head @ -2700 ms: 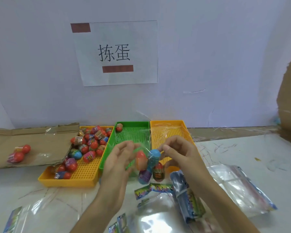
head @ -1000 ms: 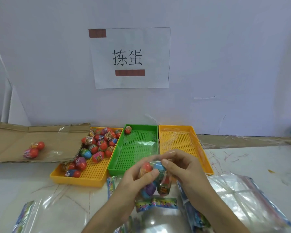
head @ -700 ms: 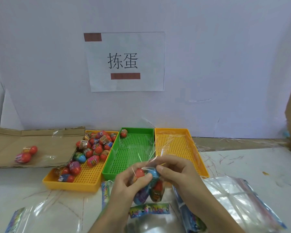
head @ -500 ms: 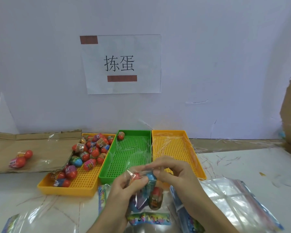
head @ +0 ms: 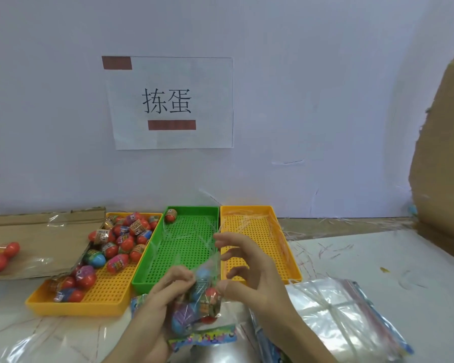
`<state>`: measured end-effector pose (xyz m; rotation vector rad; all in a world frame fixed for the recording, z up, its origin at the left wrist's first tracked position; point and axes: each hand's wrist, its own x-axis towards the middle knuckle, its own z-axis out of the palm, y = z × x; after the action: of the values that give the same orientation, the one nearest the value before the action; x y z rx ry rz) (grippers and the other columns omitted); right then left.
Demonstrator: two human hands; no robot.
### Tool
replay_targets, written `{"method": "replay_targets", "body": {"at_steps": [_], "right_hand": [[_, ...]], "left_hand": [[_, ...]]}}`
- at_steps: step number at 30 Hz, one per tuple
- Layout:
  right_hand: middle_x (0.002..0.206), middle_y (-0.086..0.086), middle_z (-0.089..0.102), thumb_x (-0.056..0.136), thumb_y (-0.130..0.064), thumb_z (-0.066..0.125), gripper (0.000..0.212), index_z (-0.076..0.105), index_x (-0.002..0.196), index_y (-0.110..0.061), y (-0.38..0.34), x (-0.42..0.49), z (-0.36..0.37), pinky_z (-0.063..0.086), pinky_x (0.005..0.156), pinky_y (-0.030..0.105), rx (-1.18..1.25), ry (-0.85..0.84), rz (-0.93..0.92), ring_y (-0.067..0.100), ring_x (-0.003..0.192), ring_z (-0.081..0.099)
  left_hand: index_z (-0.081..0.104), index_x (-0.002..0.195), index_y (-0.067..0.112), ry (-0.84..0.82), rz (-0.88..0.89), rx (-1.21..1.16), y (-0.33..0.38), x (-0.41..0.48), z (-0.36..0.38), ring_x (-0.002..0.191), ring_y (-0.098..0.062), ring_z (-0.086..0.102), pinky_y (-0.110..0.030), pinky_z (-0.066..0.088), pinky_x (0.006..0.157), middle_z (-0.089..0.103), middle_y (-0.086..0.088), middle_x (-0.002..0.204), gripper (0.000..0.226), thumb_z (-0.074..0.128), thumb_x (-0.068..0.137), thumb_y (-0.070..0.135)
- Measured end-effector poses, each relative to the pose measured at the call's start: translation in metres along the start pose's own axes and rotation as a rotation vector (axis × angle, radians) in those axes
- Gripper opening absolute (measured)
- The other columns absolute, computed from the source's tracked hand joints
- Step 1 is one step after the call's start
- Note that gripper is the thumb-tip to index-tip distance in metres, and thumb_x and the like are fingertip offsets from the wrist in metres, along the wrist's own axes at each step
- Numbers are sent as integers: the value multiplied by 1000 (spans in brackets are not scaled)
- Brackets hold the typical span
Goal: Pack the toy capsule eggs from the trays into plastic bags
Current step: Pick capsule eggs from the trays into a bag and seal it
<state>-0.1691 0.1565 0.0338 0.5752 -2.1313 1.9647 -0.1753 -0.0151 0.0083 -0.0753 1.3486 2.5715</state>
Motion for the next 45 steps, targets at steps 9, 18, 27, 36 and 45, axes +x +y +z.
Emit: {"method": "replay_targets", "body": {"at_steps": [9,18,27,36,45], "right_hand": [[100,-15,71,83,-13,77,24,76,100,-30,1,-3,3,47,85,28,-300,-3,-149,16,105,63],[95,-12,69,79,-12,69,21,71,96,-24,-3,-5,0,43,85,16,-330,-54,-175,14,101,63],[95,-18,63,70,-46,75,25,68,90,-33,-3,-6,15,47,89,32,-433,69,-104,9,102,59],[86,-17,66,81,-21,77,5,75,82,-24,7,-10,20,38,89,38,-654,142,-449,7,88,61],[85,-7,67,84,-7,75,14,79,87,-20,12,-10,21,37,83,33,-724,66,-599,17,78,58]], "left_hand": [[66,65,17,-8,-65,61,-5,-7,6,89,-38,73,-44,61,62,72,-23,114,10,74,67,12],[71,79,14,-32,-23,84,-11,-5,0,88,-36,75,-43,63,64,73,-24,109,17,78,64,11],[78,79,19,-11,314,478,-17,-14,12,81,-15,73,-20,55,66,76,-5,86,27,69,85,-6],[79,93,19,-38,304,461,-23,-13,9,93,-30,73,-37,61,80,76,-15,97,13,80,83,11],[76,97,15,-40,221,411,-27,-12,7,97,-36,73,-37,62,75,73,-25,102,29,62,91,-9]]}}
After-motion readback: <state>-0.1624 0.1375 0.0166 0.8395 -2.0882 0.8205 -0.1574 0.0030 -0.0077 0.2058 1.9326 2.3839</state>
